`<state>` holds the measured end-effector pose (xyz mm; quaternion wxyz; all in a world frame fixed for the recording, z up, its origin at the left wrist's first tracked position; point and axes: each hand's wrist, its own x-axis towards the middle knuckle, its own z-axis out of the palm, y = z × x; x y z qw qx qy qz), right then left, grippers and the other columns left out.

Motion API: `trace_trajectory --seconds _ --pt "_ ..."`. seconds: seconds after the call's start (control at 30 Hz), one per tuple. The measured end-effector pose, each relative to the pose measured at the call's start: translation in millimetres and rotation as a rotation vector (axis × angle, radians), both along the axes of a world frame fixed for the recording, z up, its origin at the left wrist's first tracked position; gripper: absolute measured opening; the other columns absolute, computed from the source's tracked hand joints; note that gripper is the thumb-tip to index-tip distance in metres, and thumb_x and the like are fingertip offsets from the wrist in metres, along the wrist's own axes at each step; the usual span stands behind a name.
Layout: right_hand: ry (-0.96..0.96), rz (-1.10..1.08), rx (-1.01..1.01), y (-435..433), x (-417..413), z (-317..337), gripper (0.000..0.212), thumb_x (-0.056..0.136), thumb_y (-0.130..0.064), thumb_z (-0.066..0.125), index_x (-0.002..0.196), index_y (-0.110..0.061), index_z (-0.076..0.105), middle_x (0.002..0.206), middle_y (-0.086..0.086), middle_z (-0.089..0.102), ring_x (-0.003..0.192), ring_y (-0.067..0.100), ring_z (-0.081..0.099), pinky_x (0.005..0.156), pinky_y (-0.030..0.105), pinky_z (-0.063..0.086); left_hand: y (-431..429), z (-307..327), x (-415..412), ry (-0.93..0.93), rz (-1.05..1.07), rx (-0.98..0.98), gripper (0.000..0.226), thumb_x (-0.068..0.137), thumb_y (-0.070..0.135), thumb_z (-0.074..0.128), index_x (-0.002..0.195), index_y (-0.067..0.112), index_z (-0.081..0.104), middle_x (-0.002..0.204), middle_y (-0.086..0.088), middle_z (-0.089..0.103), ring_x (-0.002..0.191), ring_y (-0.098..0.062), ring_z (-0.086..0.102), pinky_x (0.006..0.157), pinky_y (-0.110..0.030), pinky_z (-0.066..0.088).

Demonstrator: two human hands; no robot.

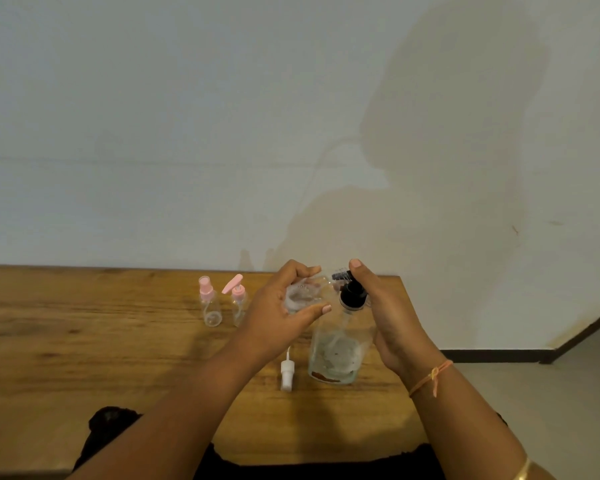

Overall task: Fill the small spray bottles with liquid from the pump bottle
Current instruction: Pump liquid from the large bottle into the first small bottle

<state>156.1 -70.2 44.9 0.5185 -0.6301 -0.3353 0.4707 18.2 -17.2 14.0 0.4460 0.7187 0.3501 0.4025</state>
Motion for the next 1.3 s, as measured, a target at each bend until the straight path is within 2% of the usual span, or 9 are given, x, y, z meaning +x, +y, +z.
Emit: trace_trajectory --seconds 0.13,0.23,0.43,0.63,0.73,1.0,1.1,1.2,1.3 --pt "-0.035 -0.028 0.018 -1.5 -3.1 0.5 0.034 0.088 -0.056 0.046 0.082 -0.029 0.066 0.093 -0.009 0.068 0.088 -0.001 0.054 0.085 0.031 0.033 -0.1 0.4 0.7 -0.022 0.014 0.022 0.030 0.075 0.013 0.074 0.092 0.021 0.051 0.110 0.026 0.055 0.101 0.020 0.051 0.076 0.000 0.042" --pt "-0.045 -0.001 0.013 -1.9 -2.1 3.2 0.049 0.083 -0.067 0.040 0.091 -0.028 0.069 0.101 -0.004 0.070 0.095 0.001 0.056 0.090 0.034 0.035 0.2 0.8 1.5 -0.047 0.013 0.018 0.031 0.076 0.009 0.073 0.097 0.013 0.051 0.111 0.023 0.055 0.098 0.019 0.054 0.074 -0.002 0.044" --pt "-0.031 0.031 -0.017 -1.6 0.4 4.4 0.043 0.085 -0.059 0.047 0.104 -0.027 0.069 0.101 -0.010 0.068 0.097 0.002 0.056 0.098 0.038 0.039 0.9 -0.8 1.9 -0.031 0.023 0.019 0.031 0.075 0.013 0.074 0.092 0.022 0.050 0.112 0.026 0.055 0.103 0.016 0.053 0.080 -0.005 0.045" --pt "-0.007 -0.004 -0.027 -2.2 -1.7 5.1 0.033 0.092 -0.044 0.049 0.092 -0.020 0.071 0.086 -0.010 0.070 0.080 -0.001 0.060 0.068 0.023 0.043 -0.2 -4.0 0.6 0.003 0.008 -0.001 0.034 0.076 0.014 0.074 0.086 0.029 0.046 0.111 0.028 0.054 0.101 0.022 0.050 0.080 -0.001 0.042" --pt "-0.014 -0.004 -0.014 -2.4 -2.8 5.8 0.031 0.093 -0.044 0.048 0.092 -0.023 0.070 0.084 -0.013 0.068 0.074 -0.006 0.060 0.065 0.018 0.041 -1.6 -3.0 0.9 -0.012 0.007 -0.005 0.031 0.076 0.013 0.074 0.090 0.024 0.048 0.112 0.025 0.054 0.102 0.022 0.050 0.077 -0.001 0.042" --pt "-0.025 -0.009 0.004 -1.4 -0.8 4.2 0.045 0.083 -0.065 0.041 0.101 -0.033 0.067 0.087 -0.021 0.062 0.086 -0.006 0.049 0.095 0.035 0.033 -0.6 2.0 1.6 -0.062 0.003 0.008 0.031 0.076 0.009 0.073 0.091 0.019 0.049 0.113 0.022 0.055 0.100 0.018 0.054 0.076 -0.003 0.044" --pt "-0.015 0.011 -0.019 -1.0 -1.1 4.6 0.046 0.081 -0.062 0.050 0.103 -0.027 0.070 0.098 -0.009 0.069 0.098 0.004 0.057 0.103 0.043 0.039 -0.2 0.4 0.8 -0.058 0.005 0.005 0.032 0.075 0.011 0.074 0.089 0.023 0.048 0.113 0.024 0.055 0.102 0.017 0.054 0.077 -0.004 0.044" --pt "0.008 -0.018 -0.009 -1.3 -1.5 3.6 0.035 0.086 -0.050 0.054 0.094 -0.021 0.072 0.096 -0.003 0.071 0.096 0.011 0.061 0.092 0.036 0.046 -0.5 -1.0 0.2 -0.040 -0.005 -0.005 0.033 0.076 0.012 0.073 0.087 0.028 0.047 0.112 0.025 0.055 0.101 0.016 0.054 0.078 -0.004 0.044" --pt "0.028 -0.028 0.002 -2.1 -2.7 4.9 0.027 0.090 -0.043 0.054 0.082 -0.024 0.072 0.081 -0.011 0.071 0.079 0.000 0.063 0.075 0.026 0.046 0.4 -3.3 0.3 -0.004 0.004 0.003 0.034 0.076 0.015 0.074 0.086 0.033 0.046 0.111 0.027 0.056 0.102 0.015 0.054 0.081 -0.007 0.046"
